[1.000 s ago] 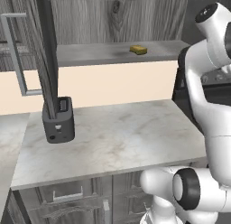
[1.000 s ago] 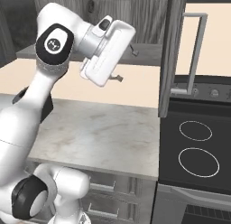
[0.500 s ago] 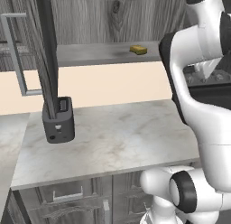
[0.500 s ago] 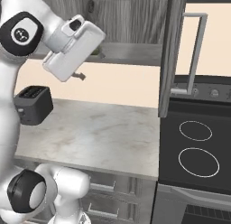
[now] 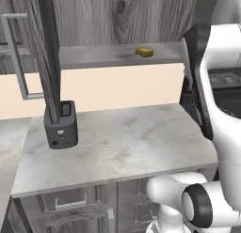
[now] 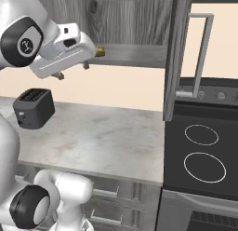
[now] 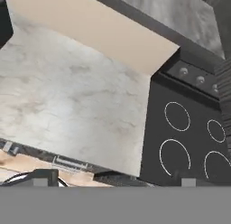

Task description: Open the cabinet. Pick the sponge and place it next to the sink. Then close the cabinet.

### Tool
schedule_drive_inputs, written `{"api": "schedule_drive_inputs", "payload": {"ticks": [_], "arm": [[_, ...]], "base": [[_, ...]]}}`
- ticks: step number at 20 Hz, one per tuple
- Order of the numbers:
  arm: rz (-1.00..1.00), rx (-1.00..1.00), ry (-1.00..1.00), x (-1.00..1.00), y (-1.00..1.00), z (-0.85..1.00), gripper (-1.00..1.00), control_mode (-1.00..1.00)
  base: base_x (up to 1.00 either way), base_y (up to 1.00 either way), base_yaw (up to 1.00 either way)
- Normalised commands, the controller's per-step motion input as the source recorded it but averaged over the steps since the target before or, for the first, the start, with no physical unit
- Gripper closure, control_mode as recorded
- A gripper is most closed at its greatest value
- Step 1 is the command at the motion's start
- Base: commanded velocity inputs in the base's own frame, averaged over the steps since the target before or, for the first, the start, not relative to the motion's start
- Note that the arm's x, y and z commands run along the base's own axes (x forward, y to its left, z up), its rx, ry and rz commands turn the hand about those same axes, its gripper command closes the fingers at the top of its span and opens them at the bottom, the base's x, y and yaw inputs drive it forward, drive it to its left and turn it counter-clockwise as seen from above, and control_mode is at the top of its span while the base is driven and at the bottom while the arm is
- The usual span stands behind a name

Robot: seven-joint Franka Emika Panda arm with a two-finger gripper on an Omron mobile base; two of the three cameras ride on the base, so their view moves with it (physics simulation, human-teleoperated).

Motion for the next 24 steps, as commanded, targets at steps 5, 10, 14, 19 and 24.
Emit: {"api": "schedule_drive_inputs", "payload": {"ticks": [5,10,14,19,24], "arm": [[0.0,0.32,-0.37,0.11,0.41,-0.16,-1.0,-1.0],[0.0,0.2,-0.31,0.14,0.39,-0.01,-1.0,-1.0],[0.0,0.14,-0.19,0.11,0.41,0.0,-1.0,-1.0],[0.0,0.11,-0.15,0.2,0.3,0.11,-1.0,-1.0],[0.0,0.01,0.01,0.0,0.0,0.44,-1.0,-1.0]], "base": [[0.0,0.0,0.0],[0.0,0.0,0.0],[0.0,0.0,0.0],[0.0,0.0,0.0],[0.0,0.0,0.0]]}}
